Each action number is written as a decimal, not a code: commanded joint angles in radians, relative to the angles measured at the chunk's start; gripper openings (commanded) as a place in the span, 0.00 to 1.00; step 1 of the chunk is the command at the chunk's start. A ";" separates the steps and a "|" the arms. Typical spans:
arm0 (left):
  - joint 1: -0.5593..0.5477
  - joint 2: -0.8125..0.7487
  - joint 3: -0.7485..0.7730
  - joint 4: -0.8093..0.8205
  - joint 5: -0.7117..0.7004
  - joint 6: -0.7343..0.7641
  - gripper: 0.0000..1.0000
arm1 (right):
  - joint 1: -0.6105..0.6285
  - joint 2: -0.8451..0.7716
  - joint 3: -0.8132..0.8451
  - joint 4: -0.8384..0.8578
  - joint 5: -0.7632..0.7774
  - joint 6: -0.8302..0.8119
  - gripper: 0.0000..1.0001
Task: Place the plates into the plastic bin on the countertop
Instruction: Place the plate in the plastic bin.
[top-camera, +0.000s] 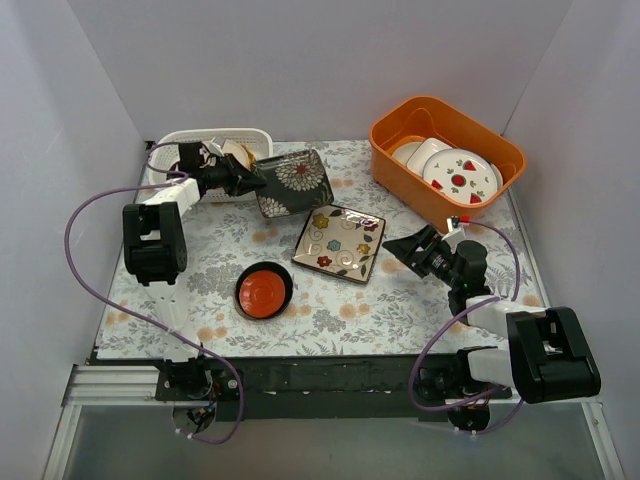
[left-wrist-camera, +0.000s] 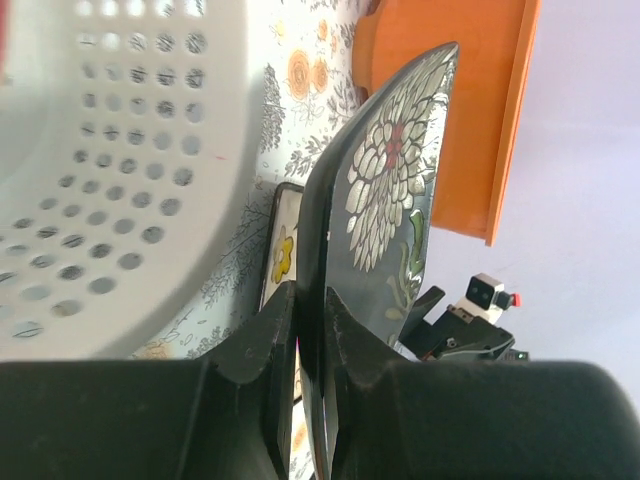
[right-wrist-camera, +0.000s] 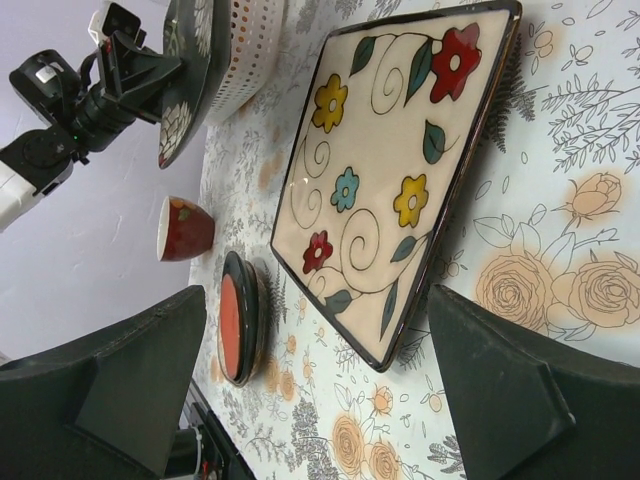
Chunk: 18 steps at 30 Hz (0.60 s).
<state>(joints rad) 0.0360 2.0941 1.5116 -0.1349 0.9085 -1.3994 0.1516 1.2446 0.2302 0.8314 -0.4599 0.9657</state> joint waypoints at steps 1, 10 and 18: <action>0.051 -0.158 -0.010 0.129 0.124 -0.101 0.00 | -0.003 -0.007 0.001 0.049 -0.005 -0.004 0.98; 0.149 -0.195 -0.083 0.270 0.115 -0.185 0.00 | -0.001 0.036 0.009 0.067 -0.022 -0.012 0.98; 0.228 -0.218 -0.155 0.406 0.109 -0.286 0.00 | -0.003 0.082 -0.009 0.138 -0.039 0.021 0.97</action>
<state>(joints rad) 0.2344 1.9965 1.3731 0.1146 0.9211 -1.5768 0.1516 1.3231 0.2302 0.8818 -0.4828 0.9752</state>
